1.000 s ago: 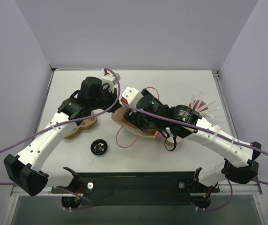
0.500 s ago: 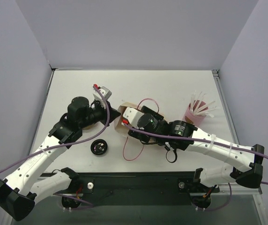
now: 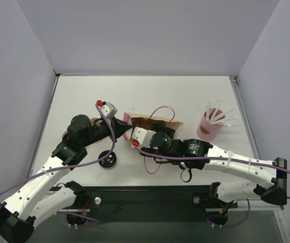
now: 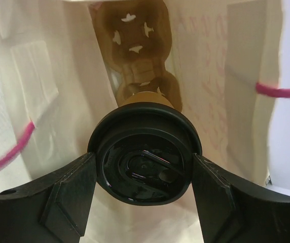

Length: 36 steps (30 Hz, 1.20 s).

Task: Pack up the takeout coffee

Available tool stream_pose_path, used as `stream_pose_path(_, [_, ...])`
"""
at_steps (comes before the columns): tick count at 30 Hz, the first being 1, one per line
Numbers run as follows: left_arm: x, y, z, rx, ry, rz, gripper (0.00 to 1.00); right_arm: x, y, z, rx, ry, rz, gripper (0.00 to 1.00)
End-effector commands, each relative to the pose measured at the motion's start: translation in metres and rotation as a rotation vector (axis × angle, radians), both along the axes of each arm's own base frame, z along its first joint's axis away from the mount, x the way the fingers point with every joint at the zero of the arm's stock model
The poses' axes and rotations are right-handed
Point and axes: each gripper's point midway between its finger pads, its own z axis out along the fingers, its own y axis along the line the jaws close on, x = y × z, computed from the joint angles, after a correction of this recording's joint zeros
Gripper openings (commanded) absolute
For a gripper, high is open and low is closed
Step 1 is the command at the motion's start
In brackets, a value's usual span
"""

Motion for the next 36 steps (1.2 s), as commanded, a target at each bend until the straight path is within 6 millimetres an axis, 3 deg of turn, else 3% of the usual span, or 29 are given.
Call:
stream_pose_path(1, [-0.004, -0.006, 0.021, -0.036, -0.105, -0.056, 0.00, 0.009, 0.003, 0.007, 0.014, -0.060, 0.022, 0.47])
stream_pose_path(10, [0.001, 0.003, 0.001, -0.004, -0.027, 0.017, 0.03, 0.019, 0.019, -0.017, 0.015, -0.042, 0.082, 0.46])
stream_pose_path(11, [0.003, 0.005, 0.005, -0.004, -0.028, 0.035, 0.12, 0.021, 0.022, -0.016, 0.028, -0.049, 0.080, 0.46])
stream_pose_path(18, [0.003, 0.042, -0.004, 0.032, 0.134, 0.253, 0.49, 0.029, 0.028, -0.028, 0.055, -0.040, 0.064, 0.46])
stream_pose_path(24, [-0.009, 0.052, -0.016, 0.029, 0.248, 0.300, 0.53, 0.032, 0.028, -0.027, 0.080, -0.045, 0.052, 0.45])
stream_pose_path(31, [-0.021, 0.045, -0.014, -0.018, 0.327, 0.268, 0.56, 0.037, 0.027, -0.028, 0.078, -0.041, 0.046, 0.45])
stream_pose_path(36, [-0.020, 0.043, -0.029, 0.004, 0.364, 0.290, 0.56, 0.041, 0.029, -0.028, 0.084, -0.039, 0.043, 0.45])
